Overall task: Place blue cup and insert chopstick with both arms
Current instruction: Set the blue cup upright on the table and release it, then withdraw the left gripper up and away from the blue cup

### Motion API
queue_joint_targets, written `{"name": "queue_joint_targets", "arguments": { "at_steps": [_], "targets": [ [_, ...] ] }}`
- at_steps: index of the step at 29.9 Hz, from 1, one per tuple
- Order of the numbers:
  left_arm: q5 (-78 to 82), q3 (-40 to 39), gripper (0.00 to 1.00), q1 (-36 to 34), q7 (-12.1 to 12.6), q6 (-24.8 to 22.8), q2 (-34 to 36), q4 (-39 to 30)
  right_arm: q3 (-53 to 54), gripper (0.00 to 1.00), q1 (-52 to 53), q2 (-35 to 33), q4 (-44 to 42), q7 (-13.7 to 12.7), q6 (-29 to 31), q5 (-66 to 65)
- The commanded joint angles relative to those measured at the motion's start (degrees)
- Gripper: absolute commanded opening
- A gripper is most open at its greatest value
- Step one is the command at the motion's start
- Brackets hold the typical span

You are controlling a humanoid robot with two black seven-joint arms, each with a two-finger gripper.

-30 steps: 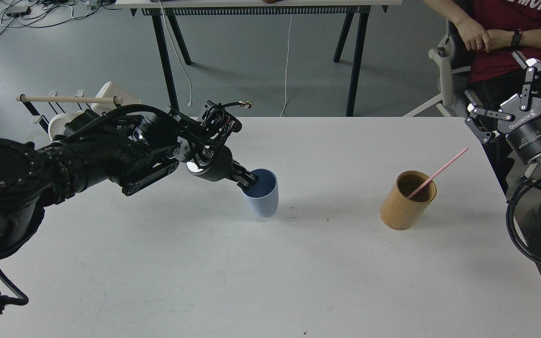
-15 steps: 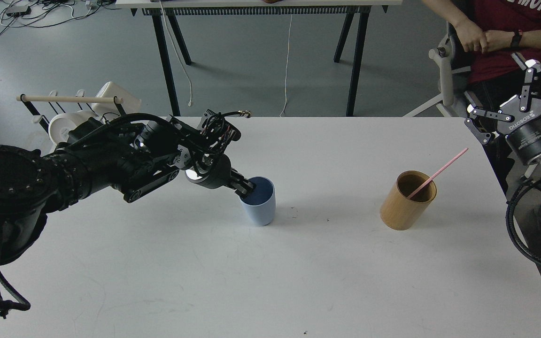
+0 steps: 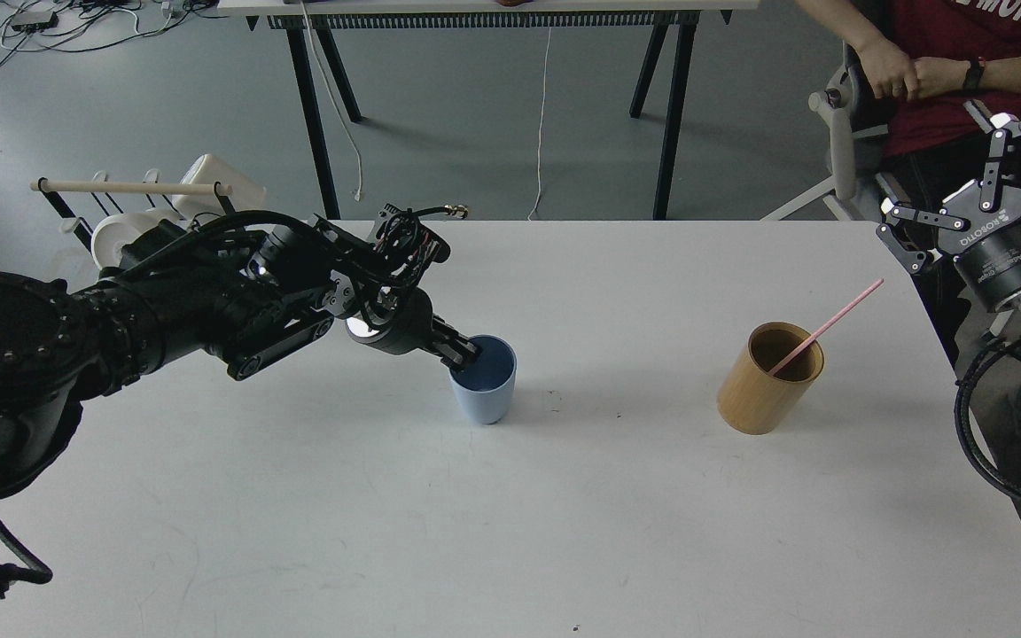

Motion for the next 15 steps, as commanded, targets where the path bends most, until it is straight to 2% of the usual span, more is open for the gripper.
{"name": "queue_joint_targets", "arguments": {
  "at_steps": [1, 5, 9, 15],
  "targets": [
    [-0.54, -0.55, 0.37, -0.28, 0.00, -0.29, 1.06, -1.25, 0.01, 0.97, 0.00, 0.09, 0.04, 0.00, 0.00, 0.00],
    [-2.91, -5.72, 0.83, -0.19, 0.00, -3.24, 3.79, -3.53, 0.27, 0.97, 0.00, 0.09, 0.04, 0.00, -0.09, 0.00],
    [-6.25, -12.93, 0.96, 0.42, 0.00, -3.24, 6.51, -3.71, 0.27, 0.97, 0.26, 0.01, 0.13, 0.00, -0.27, 0.00],
    [-13.63, -26.03, 0.98, 2.26, 0.00, -3.24, 11.08, -5.47, -0.17, 0.97, 1.93, -0.87, 0.31, 0.00, -0.62, -1.14]
  ]
}}
